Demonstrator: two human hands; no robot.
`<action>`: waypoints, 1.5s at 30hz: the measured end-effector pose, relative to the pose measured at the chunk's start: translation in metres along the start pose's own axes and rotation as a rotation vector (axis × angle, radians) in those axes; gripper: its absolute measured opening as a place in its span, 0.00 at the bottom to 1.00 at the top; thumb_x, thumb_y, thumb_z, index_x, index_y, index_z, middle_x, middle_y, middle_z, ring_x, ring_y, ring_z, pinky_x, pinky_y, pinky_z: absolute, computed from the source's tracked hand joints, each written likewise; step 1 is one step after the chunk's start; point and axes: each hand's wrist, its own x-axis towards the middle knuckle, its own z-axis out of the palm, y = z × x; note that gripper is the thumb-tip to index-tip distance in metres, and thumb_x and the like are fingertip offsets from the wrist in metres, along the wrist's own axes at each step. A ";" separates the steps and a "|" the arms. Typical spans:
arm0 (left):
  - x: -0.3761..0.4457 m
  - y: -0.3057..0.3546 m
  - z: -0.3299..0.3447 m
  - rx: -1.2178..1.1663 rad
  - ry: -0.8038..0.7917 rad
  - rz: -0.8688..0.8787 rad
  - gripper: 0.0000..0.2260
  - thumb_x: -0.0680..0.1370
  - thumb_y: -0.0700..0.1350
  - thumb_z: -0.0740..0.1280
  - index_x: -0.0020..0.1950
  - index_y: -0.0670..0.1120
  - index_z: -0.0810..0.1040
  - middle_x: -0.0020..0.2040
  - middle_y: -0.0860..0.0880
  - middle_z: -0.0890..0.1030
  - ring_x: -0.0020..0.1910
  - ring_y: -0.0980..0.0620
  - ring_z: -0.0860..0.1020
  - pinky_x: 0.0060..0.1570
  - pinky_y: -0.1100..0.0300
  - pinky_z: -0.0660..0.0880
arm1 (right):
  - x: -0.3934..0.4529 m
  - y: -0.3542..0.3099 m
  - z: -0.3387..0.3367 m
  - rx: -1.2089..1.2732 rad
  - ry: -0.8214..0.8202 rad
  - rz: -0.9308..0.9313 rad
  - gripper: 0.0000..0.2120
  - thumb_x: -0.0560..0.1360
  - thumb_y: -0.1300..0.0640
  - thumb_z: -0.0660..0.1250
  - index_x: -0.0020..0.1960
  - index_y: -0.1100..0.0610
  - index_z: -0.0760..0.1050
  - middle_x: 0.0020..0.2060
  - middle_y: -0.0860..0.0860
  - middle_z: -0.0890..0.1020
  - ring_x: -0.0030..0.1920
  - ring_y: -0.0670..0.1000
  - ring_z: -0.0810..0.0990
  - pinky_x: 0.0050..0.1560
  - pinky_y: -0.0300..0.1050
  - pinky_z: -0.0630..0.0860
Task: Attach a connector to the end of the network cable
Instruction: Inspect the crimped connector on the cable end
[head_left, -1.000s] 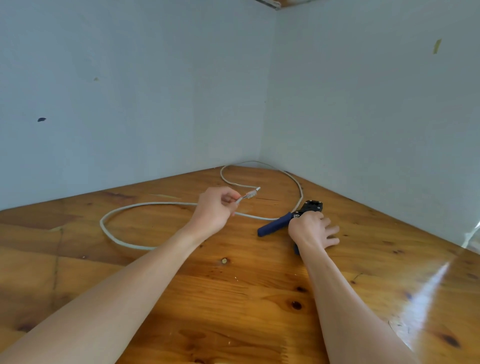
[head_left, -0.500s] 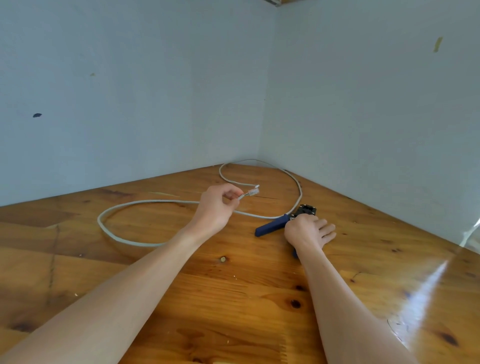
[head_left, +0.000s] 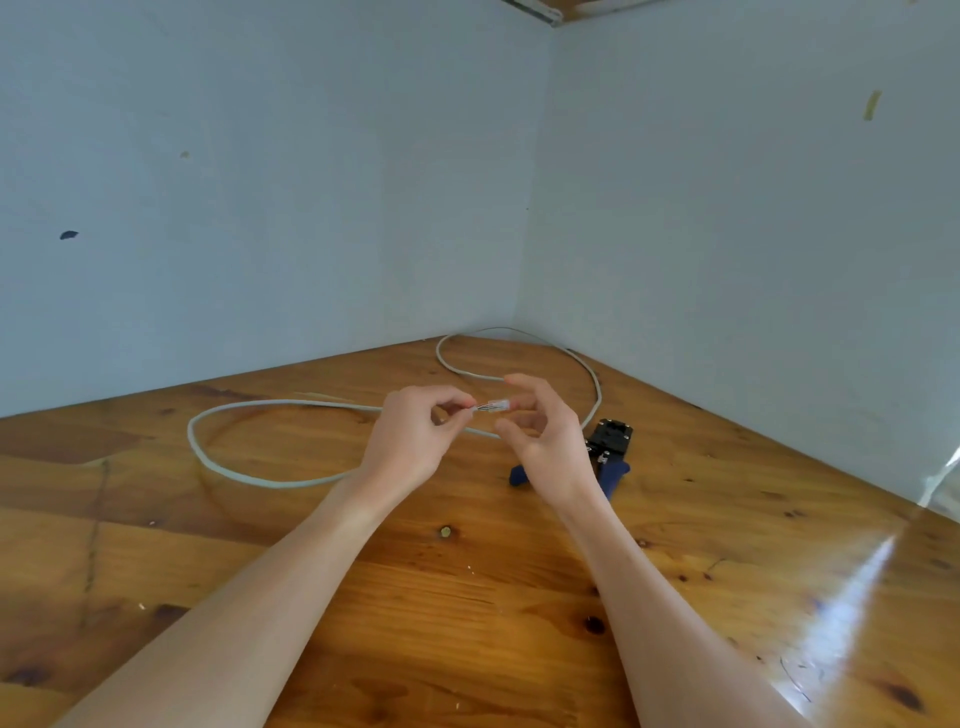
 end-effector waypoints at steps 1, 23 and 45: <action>-0.001 0.000 -0.001 0.017 -0.007 0.013 0.07 0.77 0.42 0.72 0.53 0.50 0.86 0.44 0.58 0.84 0.37 0.72 0.75 0.38 0.78 0.68 | 0.000 -0.001 0.001 0.011 0.002 -0.003 0.18 0.78 0.63 0.69 0.63 0.48 0.75 0.50 0.51 0.82 0.50 0.50 0.82 0.49 0.45 0.81; -0.004 0.014 -0.015 0.426 -0.059 0.247 0.08 0.81 0.46 0.67 0.48 0.48 0.86 0.39 0.52 0.80 0.36 0.50 0.77 0.35 0.59 0.66 | -0.003 -0.003 0.011 0.291 0.057 0.159 0.04 0.78 0.65 0.69 0.51 0.61 0.83 0.37 0.56 0.86 0.35 0.51 0.86 0.38 0.38 0.82; -0.002 0.002 -0.014 0.173 -0.082 0.075 0.06 0.78 0.46 0.70 0.52 0.50 0.86 0.45 0.57 0.84 0.39 0.64 0.77 0.42 0.69 0.69 | -0.004 -0.007 0.008 0.476 -0.021 0.203 0.06 0.80 0.63 0.67 0.51 0.58 0.83 0.38 0.55 0.87 0.40 0.54 0.87 0.41 0.42 0.84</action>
